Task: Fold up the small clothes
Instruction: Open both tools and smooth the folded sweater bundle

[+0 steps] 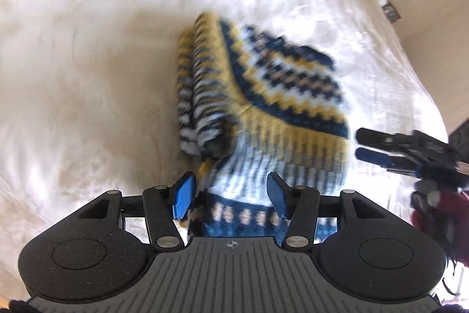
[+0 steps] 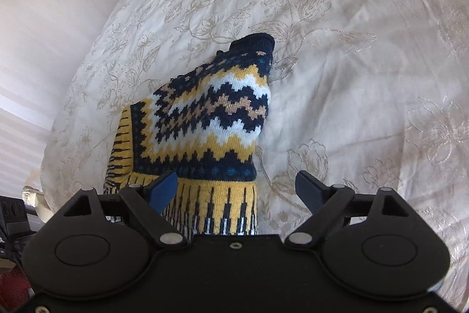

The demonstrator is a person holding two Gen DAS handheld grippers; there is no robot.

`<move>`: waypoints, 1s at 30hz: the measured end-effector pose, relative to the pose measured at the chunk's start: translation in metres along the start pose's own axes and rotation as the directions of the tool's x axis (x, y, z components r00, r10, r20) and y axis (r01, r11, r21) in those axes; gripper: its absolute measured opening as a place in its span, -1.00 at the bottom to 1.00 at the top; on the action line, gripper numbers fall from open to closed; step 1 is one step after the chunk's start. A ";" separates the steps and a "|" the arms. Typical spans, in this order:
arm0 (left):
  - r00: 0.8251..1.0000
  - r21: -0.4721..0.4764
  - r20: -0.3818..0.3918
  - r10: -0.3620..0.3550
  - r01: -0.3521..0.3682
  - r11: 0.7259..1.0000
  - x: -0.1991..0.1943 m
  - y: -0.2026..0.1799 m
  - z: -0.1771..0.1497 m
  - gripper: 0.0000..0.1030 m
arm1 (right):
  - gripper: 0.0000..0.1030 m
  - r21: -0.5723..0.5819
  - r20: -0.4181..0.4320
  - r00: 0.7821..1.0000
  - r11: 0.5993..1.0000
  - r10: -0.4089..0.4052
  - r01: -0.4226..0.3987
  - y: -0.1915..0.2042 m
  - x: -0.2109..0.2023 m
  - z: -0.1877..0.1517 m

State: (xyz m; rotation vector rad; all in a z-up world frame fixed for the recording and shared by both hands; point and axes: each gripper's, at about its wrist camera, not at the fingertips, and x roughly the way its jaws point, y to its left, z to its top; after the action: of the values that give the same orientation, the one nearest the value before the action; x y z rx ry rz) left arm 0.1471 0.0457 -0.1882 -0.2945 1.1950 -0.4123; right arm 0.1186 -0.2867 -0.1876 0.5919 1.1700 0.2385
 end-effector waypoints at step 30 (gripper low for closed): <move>0.999 0.236 0.038 0.036 -0.044 0.971 0.059 -0.006 0.037 0.00 | 0.88 0.051 0.090 0.978 0.981 -0.189 0.185 0.003 0.041 0.036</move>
State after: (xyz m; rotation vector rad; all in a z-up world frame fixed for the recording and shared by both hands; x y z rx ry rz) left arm 0.1988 0.0134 -0.2223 -0.0706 1.1052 -0.5074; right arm 0.1680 -0.2758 -0.2090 0.5210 1.1331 0.0245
